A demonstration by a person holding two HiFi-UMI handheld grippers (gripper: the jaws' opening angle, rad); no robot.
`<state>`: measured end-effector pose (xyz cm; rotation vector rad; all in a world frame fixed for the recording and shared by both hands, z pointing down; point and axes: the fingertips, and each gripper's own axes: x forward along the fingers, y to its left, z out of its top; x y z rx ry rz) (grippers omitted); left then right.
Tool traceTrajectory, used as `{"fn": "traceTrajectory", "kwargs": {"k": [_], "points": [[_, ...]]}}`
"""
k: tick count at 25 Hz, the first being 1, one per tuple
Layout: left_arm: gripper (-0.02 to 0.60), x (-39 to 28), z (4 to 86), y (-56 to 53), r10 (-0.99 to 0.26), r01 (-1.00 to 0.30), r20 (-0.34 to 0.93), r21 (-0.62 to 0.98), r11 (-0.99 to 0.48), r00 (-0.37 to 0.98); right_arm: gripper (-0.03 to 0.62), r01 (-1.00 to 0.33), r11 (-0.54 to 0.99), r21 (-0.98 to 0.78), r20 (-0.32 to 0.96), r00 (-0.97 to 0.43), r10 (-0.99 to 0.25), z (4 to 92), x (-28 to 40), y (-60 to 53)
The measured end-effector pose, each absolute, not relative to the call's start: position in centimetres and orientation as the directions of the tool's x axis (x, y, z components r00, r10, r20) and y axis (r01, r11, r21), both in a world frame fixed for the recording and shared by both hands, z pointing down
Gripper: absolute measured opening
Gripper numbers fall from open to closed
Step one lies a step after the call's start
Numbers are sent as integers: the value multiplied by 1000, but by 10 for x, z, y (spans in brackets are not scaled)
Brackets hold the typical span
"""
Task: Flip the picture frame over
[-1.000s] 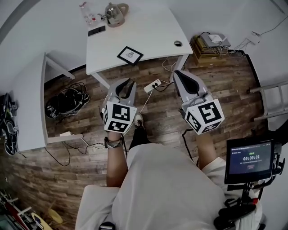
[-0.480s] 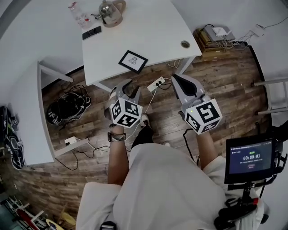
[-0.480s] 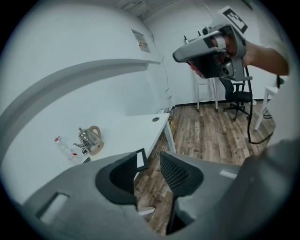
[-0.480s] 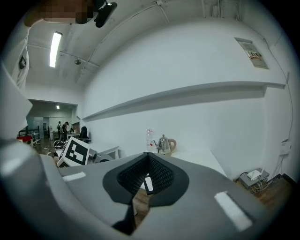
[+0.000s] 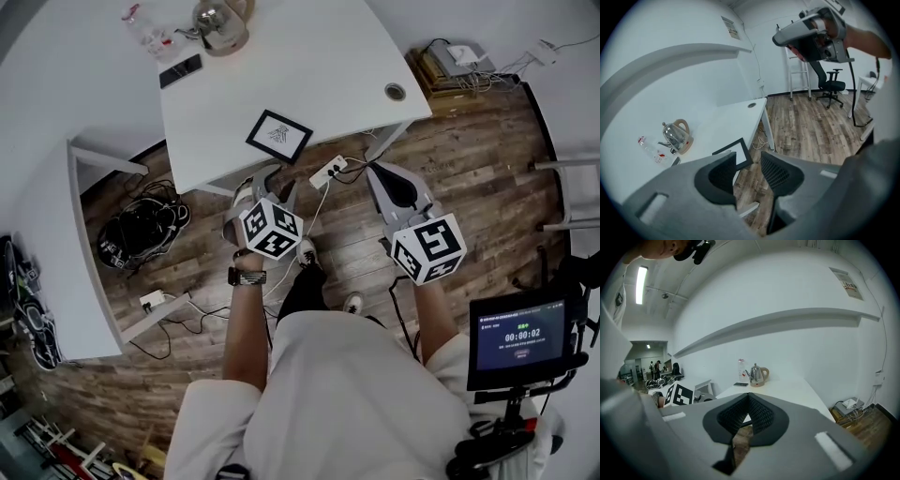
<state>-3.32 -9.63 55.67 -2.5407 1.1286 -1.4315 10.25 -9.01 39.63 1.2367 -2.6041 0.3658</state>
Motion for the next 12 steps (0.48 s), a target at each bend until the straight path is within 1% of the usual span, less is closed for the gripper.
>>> {"fn": "traceTrajectory", "kwargs": {"k": [5, 12], "points": [[164, -27, 590, -109, -574, -539, 751, -351, -766, 327, 2, -797, 587, -140, 348, -595, -724, 417, 105, -102], [169, -32, 629, -127, -547, -407, 798, -425, -809, 254, 2, -808, 569, -154, 386, -579, -718, 442, 102, -112]]}}
